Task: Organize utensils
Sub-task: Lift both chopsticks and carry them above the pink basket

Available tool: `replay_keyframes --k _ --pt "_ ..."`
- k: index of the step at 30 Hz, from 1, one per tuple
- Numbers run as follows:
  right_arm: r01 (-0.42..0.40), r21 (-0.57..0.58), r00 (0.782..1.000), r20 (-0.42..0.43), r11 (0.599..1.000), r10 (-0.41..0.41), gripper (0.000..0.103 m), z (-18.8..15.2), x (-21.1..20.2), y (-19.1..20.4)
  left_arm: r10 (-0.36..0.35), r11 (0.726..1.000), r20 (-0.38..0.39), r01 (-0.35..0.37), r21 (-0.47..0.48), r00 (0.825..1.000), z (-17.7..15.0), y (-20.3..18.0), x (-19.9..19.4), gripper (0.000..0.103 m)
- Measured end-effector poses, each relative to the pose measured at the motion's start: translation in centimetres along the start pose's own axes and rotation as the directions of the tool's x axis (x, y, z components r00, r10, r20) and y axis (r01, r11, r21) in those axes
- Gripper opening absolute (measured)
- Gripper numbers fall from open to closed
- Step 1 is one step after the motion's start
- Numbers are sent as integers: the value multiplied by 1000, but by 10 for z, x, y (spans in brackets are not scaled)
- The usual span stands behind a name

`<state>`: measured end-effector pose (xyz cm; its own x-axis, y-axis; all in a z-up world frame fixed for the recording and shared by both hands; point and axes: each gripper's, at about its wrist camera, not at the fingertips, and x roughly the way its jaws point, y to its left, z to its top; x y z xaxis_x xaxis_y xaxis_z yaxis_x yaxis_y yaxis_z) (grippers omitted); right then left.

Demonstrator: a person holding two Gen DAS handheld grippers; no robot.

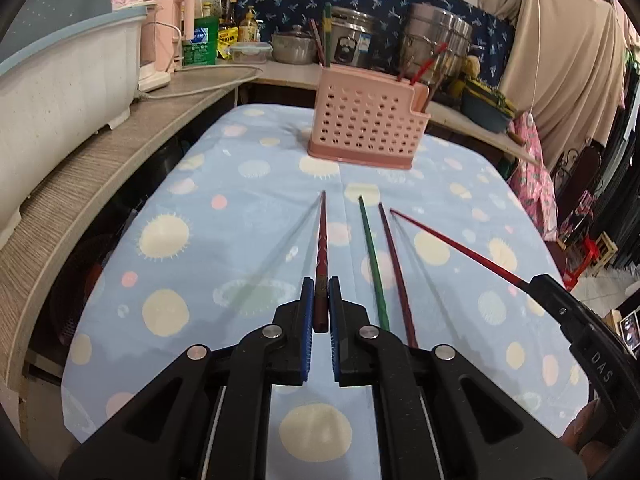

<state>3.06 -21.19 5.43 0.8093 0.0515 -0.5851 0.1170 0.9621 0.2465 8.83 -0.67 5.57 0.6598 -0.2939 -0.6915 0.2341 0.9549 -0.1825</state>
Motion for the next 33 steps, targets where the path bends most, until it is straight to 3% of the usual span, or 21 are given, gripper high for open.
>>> replay_keyframes --k 9,20,28,33 --pt "-13 30 993 120 999 10 8 50 -13 -5 -4 1000 74 6 -27 997 41 5 -13 7" --pt "-52 63 978 206 997 38 8 113 -4 -13 -28 1000 128 29 -8 991 110 -8 -8 7" --pt "-100 102 960 270 990 69 8 168 8 -17 -32 999 205 33 -1 978 174 -18 -10 7" --pt "-135 97 939 329 986 96 8 210 15 -12 -31 999 275 33 0 961 217 -26 -17 7"
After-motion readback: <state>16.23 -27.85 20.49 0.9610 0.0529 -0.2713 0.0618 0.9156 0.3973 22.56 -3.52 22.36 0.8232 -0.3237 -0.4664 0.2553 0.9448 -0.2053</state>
